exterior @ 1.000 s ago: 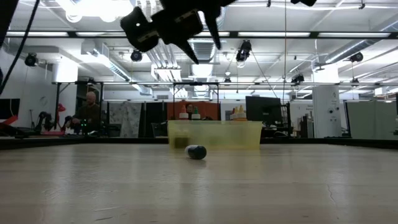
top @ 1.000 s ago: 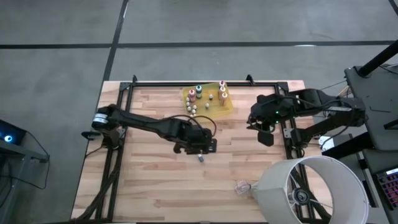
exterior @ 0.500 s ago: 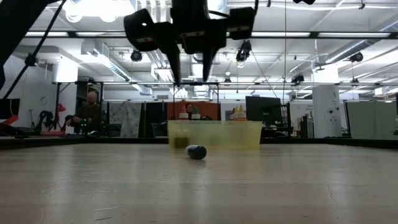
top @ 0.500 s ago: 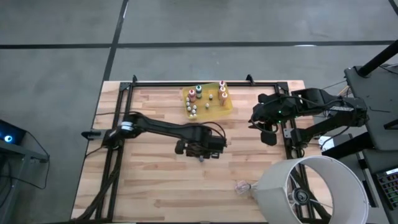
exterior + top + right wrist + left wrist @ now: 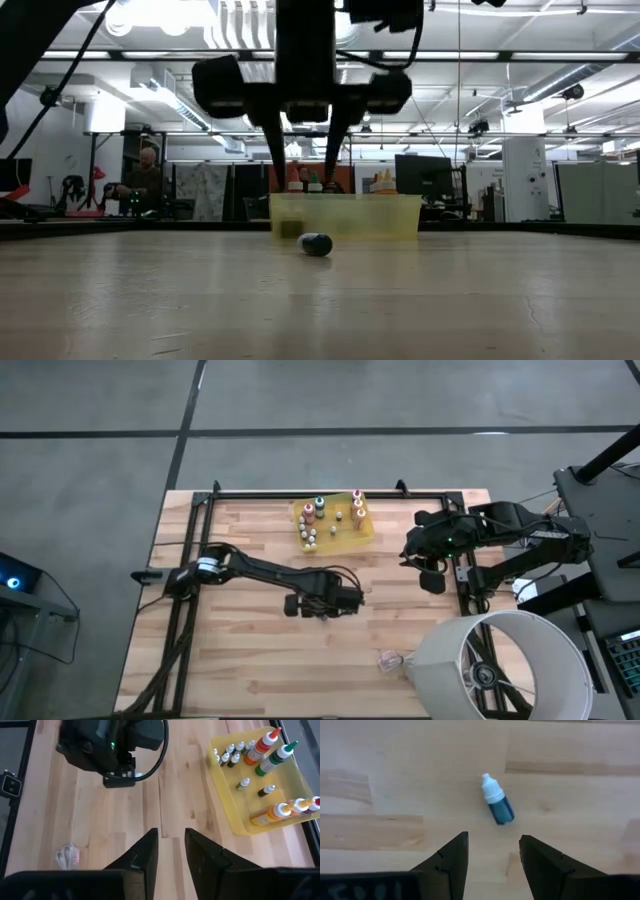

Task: Pick & Place food coloring
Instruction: Put the small violet food coloring bottle into the yellow bin

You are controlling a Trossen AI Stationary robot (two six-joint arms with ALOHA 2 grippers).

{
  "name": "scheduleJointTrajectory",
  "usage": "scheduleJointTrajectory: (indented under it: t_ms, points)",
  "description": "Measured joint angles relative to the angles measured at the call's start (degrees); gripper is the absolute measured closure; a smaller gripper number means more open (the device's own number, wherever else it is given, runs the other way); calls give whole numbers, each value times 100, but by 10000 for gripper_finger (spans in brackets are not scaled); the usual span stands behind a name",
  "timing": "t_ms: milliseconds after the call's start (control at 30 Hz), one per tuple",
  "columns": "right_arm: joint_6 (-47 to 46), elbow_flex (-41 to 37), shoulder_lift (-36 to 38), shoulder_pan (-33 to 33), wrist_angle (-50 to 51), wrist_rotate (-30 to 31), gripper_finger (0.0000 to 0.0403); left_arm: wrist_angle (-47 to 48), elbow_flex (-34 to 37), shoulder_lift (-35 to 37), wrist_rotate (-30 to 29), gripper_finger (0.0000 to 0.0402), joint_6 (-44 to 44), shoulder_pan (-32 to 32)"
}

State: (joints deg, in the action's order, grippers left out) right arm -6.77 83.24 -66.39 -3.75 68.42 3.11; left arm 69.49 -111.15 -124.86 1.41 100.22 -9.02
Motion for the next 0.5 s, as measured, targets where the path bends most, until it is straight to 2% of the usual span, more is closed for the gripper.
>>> scheduleJointTrajectory:
  t_ms: [267, 500]
  points:
    - [49, 0, 0, 2, -4, 0, 312, -1276, 623, -2, 233, 253, 691, 2]
    - [50, 0, -2, 2, -15, 2, 319, -1501, 904, 0, 256, 253, 1285, 2]
